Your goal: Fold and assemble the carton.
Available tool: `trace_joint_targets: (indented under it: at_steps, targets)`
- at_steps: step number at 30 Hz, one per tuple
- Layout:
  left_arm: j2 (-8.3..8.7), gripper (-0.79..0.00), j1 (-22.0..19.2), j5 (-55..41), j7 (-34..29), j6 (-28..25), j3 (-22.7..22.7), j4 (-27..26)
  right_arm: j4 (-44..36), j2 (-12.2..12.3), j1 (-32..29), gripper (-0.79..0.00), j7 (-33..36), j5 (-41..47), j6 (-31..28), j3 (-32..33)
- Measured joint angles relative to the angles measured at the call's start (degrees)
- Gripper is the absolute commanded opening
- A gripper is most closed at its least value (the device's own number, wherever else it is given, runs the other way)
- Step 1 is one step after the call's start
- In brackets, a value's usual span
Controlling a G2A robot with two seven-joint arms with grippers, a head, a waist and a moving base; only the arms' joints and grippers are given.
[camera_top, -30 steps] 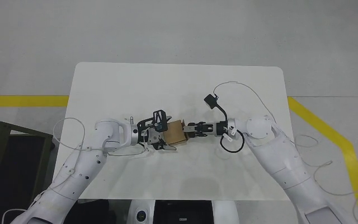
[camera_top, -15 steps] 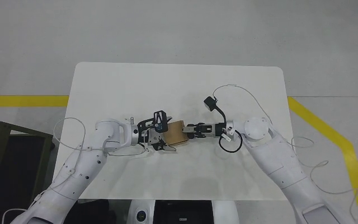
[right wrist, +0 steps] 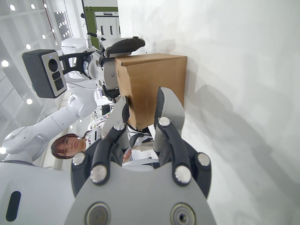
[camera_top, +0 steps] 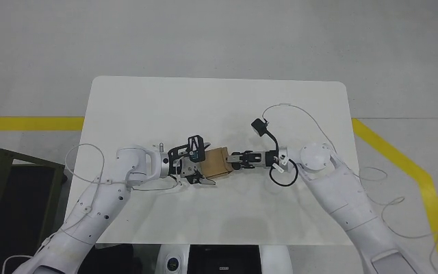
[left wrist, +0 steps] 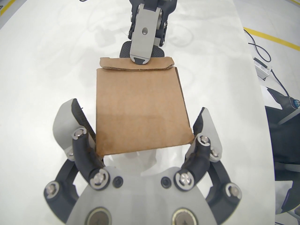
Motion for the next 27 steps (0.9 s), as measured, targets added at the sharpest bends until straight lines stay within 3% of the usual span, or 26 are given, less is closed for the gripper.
trace_joint_targets:
  at_steps: [14, 27]
  targets:
    - [0.04, 0.000, 0.10, -0.11, 0.07, 0.10, -0.13, -0.04, -1.57, 0.27, -0.18, -0.659, -0.29, -2.20, 0.75, 0.44]
    - [0.10, 0.000, 0.24, 0.13, 0.28, 0.23, -0.34, -0.22, -2.77, -0.26, 1.33, -0.662, 0.39, -2.86, 0.69, -1.16]
